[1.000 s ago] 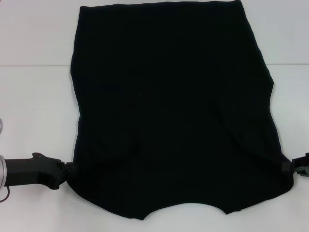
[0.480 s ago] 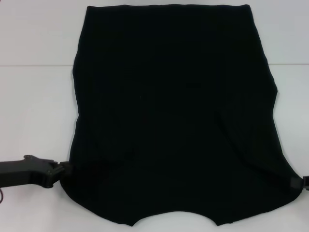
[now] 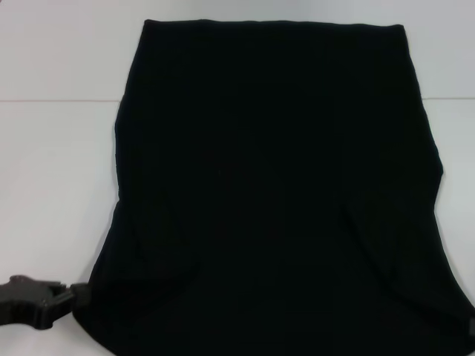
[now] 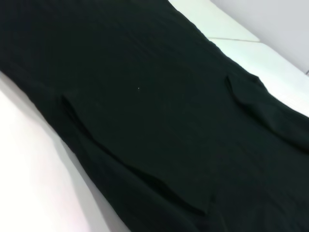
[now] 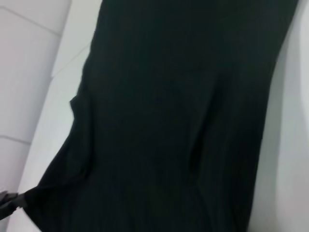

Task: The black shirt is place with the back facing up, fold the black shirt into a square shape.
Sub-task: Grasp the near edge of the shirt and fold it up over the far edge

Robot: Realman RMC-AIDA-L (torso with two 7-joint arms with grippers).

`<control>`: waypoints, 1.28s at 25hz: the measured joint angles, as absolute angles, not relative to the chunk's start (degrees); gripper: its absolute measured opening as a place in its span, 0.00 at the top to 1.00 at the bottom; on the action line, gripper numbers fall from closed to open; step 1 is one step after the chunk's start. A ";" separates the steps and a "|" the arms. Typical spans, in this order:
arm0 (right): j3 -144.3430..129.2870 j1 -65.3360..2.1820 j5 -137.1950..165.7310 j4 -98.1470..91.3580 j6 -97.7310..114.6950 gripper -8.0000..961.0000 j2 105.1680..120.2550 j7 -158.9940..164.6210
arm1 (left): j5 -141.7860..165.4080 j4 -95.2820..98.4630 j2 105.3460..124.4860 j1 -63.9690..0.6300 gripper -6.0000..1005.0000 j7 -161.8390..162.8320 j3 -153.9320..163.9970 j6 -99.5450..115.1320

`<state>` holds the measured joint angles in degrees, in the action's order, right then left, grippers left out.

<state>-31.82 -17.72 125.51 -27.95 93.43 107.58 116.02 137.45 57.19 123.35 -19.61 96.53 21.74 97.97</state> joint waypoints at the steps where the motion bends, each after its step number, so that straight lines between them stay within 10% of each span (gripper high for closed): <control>1: -31.62 -17.12 125.51 -27.95 94.14 0.95 107.58 115.44 | 137.63 57.38 123.35 -19.17 0.96 96.52 21.34 98.71; 14: -25.47 -14.40 125.59 -28.02 97.39 0.94 106.75 112.41 | 138.37 56.80 123.18 -19.45 0.96 95.39 17.99 102.45; 32: -13.58 -32.30 125.16 -27.36 80.90 0.94 107.22 111.32 | 132.24 35.71 118.01 -42.64 0.96 96.11 17.11 74.12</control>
